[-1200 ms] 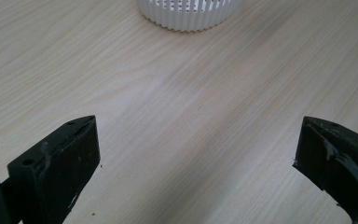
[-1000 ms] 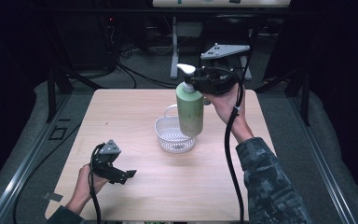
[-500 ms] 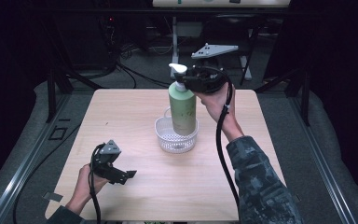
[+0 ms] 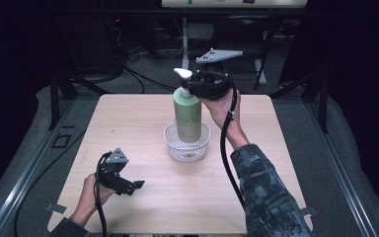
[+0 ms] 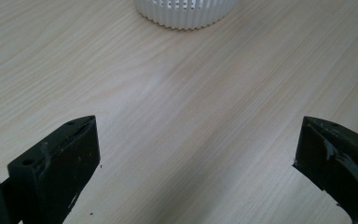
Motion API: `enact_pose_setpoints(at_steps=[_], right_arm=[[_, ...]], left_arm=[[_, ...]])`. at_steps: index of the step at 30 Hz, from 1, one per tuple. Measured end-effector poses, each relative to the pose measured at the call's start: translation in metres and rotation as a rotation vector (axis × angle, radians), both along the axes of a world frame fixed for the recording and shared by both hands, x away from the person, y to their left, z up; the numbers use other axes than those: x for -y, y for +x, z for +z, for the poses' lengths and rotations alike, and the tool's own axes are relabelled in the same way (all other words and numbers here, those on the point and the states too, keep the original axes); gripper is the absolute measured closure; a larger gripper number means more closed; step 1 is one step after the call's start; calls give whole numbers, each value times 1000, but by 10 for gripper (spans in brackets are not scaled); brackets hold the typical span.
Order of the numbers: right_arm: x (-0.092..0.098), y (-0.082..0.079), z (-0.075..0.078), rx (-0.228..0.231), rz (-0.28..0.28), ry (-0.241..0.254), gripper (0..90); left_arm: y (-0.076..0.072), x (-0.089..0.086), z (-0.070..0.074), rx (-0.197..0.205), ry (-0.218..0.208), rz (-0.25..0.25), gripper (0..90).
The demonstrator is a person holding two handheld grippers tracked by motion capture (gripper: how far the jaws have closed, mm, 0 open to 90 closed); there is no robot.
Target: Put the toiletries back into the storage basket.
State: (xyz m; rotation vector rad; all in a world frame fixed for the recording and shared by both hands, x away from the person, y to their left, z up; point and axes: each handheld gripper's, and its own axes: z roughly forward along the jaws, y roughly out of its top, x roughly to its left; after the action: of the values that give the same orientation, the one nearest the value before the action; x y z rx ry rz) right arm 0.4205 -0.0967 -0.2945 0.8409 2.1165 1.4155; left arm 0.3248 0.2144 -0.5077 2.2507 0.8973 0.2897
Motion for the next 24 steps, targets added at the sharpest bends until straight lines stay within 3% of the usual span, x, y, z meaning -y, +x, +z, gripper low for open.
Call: enact_pose_setpoints(at_steps=[24], right_arm=[[-7, 10, -33, -27, -16, -7, 680]], left_arm=[[0, 0, 0, 1, 2, -5, 0]])
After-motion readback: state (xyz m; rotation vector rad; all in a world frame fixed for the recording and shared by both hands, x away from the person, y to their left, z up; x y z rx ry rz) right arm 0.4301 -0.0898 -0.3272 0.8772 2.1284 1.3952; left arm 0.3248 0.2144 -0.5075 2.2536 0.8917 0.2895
